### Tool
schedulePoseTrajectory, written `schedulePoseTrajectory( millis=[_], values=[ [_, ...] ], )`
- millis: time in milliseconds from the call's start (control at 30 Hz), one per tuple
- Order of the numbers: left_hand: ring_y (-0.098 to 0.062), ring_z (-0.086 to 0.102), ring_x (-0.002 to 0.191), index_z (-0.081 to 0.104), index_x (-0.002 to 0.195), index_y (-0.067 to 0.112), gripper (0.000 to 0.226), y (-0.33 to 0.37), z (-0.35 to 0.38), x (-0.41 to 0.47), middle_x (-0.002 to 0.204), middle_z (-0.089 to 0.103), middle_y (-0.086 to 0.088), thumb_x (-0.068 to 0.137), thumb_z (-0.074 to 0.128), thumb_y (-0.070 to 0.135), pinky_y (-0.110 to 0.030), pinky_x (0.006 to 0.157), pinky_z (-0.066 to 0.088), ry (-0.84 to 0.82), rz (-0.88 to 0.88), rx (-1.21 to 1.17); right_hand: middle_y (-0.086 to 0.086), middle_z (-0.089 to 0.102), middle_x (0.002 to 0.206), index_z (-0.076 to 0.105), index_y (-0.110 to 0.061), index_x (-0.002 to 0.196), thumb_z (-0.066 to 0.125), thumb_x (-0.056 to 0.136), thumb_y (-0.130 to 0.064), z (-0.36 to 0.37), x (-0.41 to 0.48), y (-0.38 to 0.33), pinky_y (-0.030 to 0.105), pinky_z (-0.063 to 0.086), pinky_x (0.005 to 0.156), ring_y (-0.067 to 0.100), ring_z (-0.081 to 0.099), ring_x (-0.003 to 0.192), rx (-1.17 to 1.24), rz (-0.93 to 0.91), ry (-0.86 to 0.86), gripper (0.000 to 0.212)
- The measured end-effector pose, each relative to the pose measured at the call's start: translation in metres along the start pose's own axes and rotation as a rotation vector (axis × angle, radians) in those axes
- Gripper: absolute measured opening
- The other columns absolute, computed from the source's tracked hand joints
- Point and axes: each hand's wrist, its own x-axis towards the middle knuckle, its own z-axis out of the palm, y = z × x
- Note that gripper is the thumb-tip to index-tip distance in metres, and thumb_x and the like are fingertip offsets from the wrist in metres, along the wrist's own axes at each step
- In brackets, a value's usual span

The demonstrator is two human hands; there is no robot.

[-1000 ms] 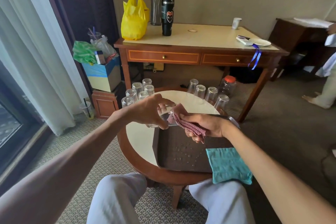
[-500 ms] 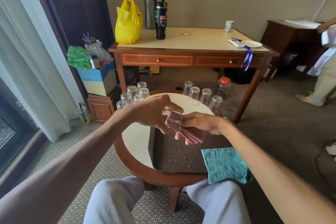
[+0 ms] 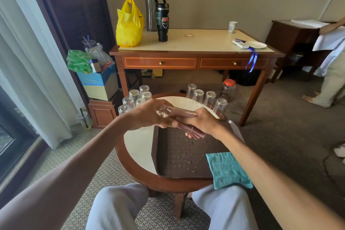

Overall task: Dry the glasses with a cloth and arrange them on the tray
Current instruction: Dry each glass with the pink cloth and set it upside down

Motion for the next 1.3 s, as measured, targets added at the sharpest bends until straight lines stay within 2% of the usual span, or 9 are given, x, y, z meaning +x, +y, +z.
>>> schedulePoseTrajectory(
  millis=[133, 400, 633, 767, 867, 967, 1100, 1200, 1300],
  values=[
    [-0.019, 0.065, 0.114, 0.067, 0.123, 0.021, 0.046, 0.003, 0.008, 0.005, 0.120, 0.067, 0.003, 0.081, 0.082, 0.034, -0.032, 0.089, 0.060, -0.016, 0.032, -0.050, 0.014, 0.074, 0.073, 0.076, -0.008, 0.086, 0.075, 0.065, -0.077, 0.004, 0.007, 0.010, 0.054, 0.058, 0.058, 0.038, 0.071, 0.062, -0.152, -0.065, 0.160, 0.072],
    [-0.024, 0.068, 0.102, 0.067, 0.122, 0.010, 0.057, 0.014, 0.017, 0.001, 0.114, 0.069, -0.013, 0.106, 0.033, 0.052, -0.028, 0.076, 0.056, 0.043, -0.244, -0.508, 0.008, 0.072, 0.069, 0.075, -0.007, 0.077, 0.061, 0.079, -0.080, 0.006, 0.005, 0.014, 0.045, 0.053, 0.052, 0.029, 0.068, 0.059, -0.401, -0.296, 0.332, 0.075],
    [-0.029, 0.075, 0.085, 0.061, 0.123, 0.007, 0.056, 0.021, 0.021, -0.006, 0.097, 0.074, -0.016, 0.104, 0.045, 0.057, -0.037, 0.063, 0.063, -0.019, -0.635, -0.808, -0.010, 0.037, 0.046, 0.060, -0.018, 0.057, 0.075, 0.082, -0.035, 0.006, -0.008, -0.021, 0.019, 0.027, 0.045, 0.015, 0.036, 0.037, -1.082, -0.840, 0.423, 0.034],
    [-0.031, 0.076, 0.075, 0.056, 0.114, 0.006, 0.032, 0.031, 0.028, -0.007, 0.095, 0.075, -0.020, 0.107, 0.051, 0.037, -0.025, 0.049, 0.057, 0.091, -0.654, -0.737, -0.006, 0.044, 0.048, 0.056, -0.021, 0.058, 0.074, 0.079, -0.023, 0.010, 0.003, -0.011, 0.023, 0.029, 0.050, 0.020, 0.043, 0.043, -0.949, -0.653, 0.462, 0.027],
    [-0.028, 0.075, 0.068, 0.056, 0.119, 0.007, 0.030, 0.034, 0.029, -0.006, 0.107, 0.072, -0.023, 0.108, 0.051, 0.035, -0.027, 0.047, 0.057, 0.223, -0.559, -0.604, -0.006, 0.069, 0.068, 0.070, -0.025, 0.079, 0.070, 0.081, -0.056, 0.021, 0.014, 0.006, 0.026, 0.043, 0.053, 0.012, 0.061, 0.059, -0.697, -0.313, 0.451, 0.031],
    [-0.023, 0.075, 0.068, 0.063, 0.117, 0.008, 0.029, 0.035, 0.030, -0.006, 0.101, 0.069, -0.017, 0.109, 0.047, 0.032, -0.026, 0.051, 0.058, 0.304, -0.376, -0.360, 0.004, 0.076, 0.099, 0.071, -0.031, 0.103, 0.055, 0.095, -0.057, 0.038, 0.022, 0.016, 0.025, 0.053, 0.059, 0.021, 0.068, 0.075, -0.190, -0.076, 0.171, 0.032],
    [-0.021, 0.071, 0.090, 0.072, 0.109, 0.008, 0.036, 0.032, 0.035, -0.004, 0.101, 0.072, -0.007, 0.108, 0.046, 0.034, -0.029, 0.070, 0.061, 0.404, -0.139, -0.031, 0.016, 0.068, 0.093, 0.075, -0.016, 0.092, 0.038, 0.097, -0.066, 0.041, 0.008, 0.017, 0.016, 0.031, 0.036, 0.014, 0.045, 0.054, 0.295, 0.335, -0.232, 0.063],
    [-0.024, 0.072, 0.089, 0.070, 0.102, 0.015, 0.027, 0.027, 0.037, -0.001, 0.096, 0.071, -0.005, 0.108, 0.048, 0.031, -0.029, 0.060, 0.061, 0.419, -0.178, -0.206, 0.003, 0.065, 0.076, 0.072, -0.014, 0.087, 0.043, 0.100, -0.057, 0.033, 0.004, 0.002, 0.015, 0.029, 0.034, 0.007, 0.044, 0.045, 0.299, 0.365, -0.224, 0.053],
    [-0.029, 0.073, 0.092, 0.065, 0.103, 0.015, 0.023, 0.024, 0.028, 0.004, 0.104, 0.071, -0.013, 0.105, 0.054, 0.036, -0.035, 0.063, 0.061, 0.253, -0.306, -0.515, 0.003, 0.070, 0.066, 0.073, -0.009, 0.091, 0.054, 0.100, -0.029, 0.021, 0.015, -0.006, 0.020, 0.040, 0.036, 0.017, 0.062, 0.047, -0.134, 0.090, 0.098, 0.029]
  ],
)
